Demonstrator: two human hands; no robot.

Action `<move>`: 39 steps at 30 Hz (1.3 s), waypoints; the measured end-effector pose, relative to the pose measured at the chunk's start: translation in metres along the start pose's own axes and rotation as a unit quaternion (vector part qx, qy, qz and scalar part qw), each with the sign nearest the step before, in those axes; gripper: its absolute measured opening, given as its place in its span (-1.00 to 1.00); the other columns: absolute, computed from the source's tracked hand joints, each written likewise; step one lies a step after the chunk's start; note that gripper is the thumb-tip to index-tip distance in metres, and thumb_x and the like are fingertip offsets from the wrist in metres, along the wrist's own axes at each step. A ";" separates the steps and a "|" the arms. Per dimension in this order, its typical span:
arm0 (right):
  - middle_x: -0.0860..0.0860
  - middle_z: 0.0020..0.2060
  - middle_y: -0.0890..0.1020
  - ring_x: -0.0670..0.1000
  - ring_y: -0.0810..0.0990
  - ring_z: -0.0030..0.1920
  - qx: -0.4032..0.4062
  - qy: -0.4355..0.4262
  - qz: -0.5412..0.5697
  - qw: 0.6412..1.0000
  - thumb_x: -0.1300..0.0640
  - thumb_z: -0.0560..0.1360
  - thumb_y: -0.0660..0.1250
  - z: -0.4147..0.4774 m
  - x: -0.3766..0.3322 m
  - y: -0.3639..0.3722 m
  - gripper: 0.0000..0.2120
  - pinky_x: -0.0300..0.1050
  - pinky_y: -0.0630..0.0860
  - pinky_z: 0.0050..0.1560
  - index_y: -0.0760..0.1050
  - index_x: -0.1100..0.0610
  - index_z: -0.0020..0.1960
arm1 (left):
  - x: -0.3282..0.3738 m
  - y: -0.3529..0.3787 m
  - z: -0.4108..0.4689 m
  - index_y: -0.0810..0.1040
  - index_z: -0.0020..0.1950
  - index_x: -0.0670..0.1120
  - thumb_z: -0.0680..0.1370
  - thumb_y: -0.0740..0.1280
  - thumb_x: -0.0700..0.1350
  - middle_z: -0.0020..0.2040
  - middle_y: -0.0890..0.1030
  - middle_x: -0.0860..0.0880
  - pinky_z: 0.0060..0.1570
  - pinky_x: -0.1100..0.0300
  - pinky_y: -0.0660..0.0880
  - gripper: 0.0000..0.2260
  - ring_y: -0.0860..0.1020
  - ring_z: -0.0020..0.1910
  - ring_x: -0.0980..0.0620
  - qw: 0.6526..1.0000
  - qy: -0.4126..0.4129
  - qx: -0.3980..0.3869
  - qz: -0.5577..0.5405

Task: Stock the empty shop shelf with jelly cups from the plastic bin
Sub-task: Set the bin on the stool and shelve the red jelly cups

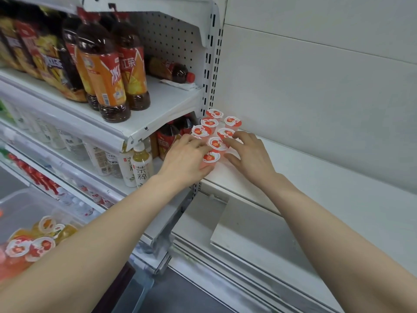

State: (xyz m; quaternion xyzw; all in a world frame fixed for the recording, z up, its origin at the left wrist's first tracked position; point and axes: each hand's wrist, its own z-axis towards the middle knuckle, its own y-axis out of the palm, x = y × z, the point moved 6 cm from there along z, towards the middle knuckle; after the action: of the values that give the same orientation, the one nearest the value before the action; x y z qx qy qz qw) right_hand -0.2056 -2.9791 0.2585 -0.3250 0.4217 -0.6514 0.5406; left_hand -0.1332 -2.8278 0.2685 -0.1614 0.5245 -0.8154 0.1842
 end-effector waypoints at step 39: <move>0.16 0.16 0.55 0.27 0.54 0.13 -0.278 -0.118 0.098 0.948 0.03 0.51 0.33 -0.102 -0.428 0.205 -0.53 0.13 0.46 0.08 0.40 0.09 0.40 | -0.330 0.039 -0.446 0.58 0.23 -0.04 0.51 0.38 0.02 0.13 0.62 -0.08 0.16 -0.09 0.44 -0.69 0.53 0.14 -0.19 0.954 -0.257 -0.140 -0.063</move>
State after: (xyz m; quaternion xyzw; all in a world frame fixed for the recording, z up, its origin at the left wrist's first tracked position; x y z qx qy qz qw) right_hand -0.1200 -2.5525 0.0431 -0.4941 0.5493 -0.4093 0.5353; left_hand -0.0409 -2.3322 0.0326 -0.4225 0.5570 -0.6747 0.2366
